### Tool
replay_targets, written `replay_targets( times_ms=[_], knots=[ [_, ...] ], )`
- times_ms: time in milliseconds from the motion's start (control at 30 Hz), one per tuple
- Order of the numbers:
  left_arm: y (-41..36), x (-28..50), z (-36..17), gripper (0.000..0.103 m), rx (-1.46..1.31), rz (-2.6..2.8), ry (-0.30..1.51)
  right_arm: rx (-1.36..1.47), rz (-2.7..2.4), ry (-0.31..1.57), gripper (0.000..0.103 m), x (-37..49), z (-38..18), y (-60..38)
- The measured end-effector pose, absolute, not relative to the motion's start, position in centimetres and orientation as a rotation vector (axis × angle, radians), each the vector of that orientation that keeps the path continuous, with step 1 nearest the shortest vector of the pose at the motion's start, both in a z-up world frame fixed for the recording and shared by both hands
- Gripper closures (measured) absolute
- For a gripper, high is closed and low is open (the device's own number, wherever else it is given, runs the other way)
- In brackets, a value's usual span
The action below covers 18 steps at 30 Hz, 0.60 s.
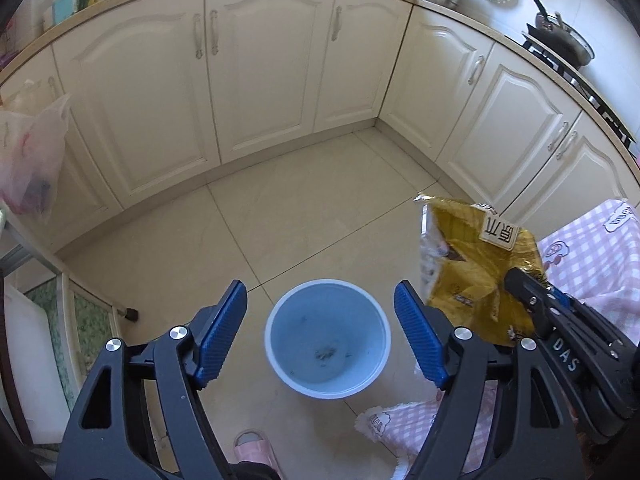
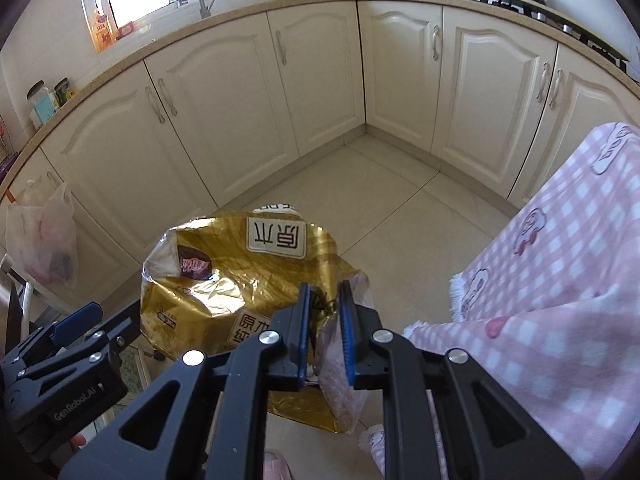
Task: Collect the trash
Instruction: 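Carry the gold snack bag over the blue bin and open the right tool, then return both tools to the table over the dark wrapper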
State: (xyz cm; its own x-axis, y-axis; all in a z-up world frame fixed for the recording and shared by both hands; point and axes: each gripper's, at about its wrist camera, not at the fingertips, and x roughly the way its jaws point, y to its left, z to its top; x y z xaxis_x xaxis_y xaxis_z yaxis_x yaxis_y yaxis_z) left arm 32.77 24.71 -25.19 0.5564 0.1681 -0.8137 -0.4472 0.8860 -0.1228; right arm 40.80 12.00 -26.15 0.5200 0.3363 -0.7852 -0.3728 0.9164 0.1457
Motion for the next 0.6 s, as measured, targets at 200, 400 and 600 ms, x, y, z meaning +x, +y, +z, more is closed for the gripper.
replay_targets(
  times_ms=[200,400,600],
  knots=[
    [25.6,32.6,-25.1,0.030,-0.339,0.393,0.905,0.014,0.452,0.947,0.082,42.3,-27.2,13.2],
    [25.6,32.3,-24.6,0.029,-0.334,0.387,0.897,0.075,0.468,0.944,0.058,42.3,-27.1,13.2],
    [25.0,31.7,-23.3,0.029,-0.336,0.388,0.869,0.087,0.475,0.929,0.055,41.7,-26.0,12.5]
  ],
)
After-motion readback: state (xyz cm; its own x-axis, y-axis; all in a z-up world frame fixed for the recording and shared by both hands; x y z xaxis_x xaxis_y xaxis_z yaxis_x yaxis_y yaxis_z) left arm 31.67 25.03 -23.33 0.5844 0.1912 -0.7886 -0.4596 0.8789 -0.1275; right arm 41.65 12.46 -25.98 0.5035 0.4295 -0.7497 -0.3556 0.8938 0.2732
